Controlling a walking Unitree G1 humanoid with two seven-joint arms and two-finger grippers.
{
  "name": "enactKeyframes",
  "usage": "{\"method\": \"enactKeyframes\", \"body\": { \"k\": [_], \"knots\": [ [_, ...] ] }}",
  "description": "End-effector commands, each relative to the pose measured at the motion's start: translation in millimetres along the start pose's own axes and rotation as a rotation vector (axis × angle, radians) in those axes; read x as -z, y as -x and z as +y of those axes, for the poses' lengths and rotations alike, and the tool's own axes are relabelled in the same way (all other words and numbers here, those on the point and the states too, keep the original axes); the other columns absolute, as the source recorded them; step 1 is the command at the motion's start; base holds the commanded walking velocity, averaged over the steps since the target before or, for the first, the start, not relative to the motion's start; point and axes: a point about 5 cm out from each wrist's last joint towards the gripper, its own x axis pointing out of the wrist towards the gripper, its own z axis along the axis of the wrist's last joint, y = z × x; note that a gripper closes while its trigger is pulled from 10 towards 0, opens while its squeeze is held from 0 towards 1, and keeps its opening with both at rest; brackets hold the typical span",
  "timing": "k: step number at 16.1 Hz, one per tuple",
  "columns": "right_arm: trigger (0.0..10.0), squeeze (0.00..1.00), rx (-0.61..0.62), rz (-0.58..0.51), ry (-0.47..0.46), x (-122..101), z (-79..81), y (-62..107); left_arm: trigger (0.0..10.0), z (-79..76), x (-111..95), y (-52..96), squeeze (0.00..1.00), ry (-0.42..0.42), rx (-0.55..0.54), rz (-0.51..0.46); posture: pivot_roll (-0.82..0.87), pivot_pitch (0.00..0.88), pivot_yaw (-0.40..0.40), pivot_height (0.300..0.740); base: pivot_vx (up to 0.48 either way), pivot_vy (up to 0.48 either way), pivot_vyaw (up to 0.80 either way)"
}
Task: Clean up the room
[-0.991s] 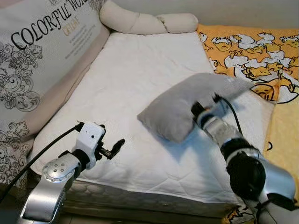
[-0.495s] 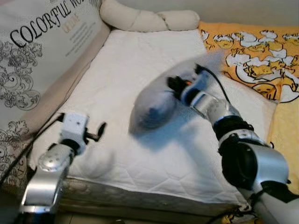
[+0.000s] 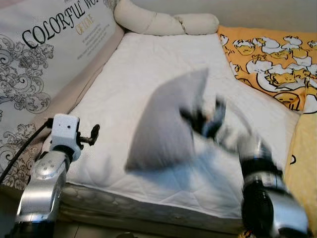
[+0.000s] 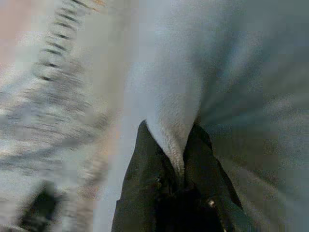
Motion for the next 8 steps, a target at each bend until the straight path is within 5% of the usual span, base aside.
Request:
{"method": "enactKeyframes", "body": {
  "k": [1,2,8],
  "knots": [
    [0.0,0.0,0.077,0.024,0.026,10.5,-18.5,6.3,10.0,-3.1,-2.2,-3.8,0.0,0.014,0.023,-0.008,0.01,0.0,0.036,0.74,0.0,0.0,0.0],
    [0.0,0.0,0.176,0.055,0.052,24.9,-41.5,17.3,10.0,-10.9,-5.2,-12.3,0.0,0.047,0.057,-0.012,0.01,0.0,0.035,0.74,0.0,0.0,0.0],
    [0.0,0.0,0.319,0.096,0.198,31.9,-72.2,37.9,10.0,-55.1,8.9,-51.2,0.0,0.25,0.283,0.097,-0.02,0.0,0.033,0.74,0.0,0.0,0.0]
  ]
}}
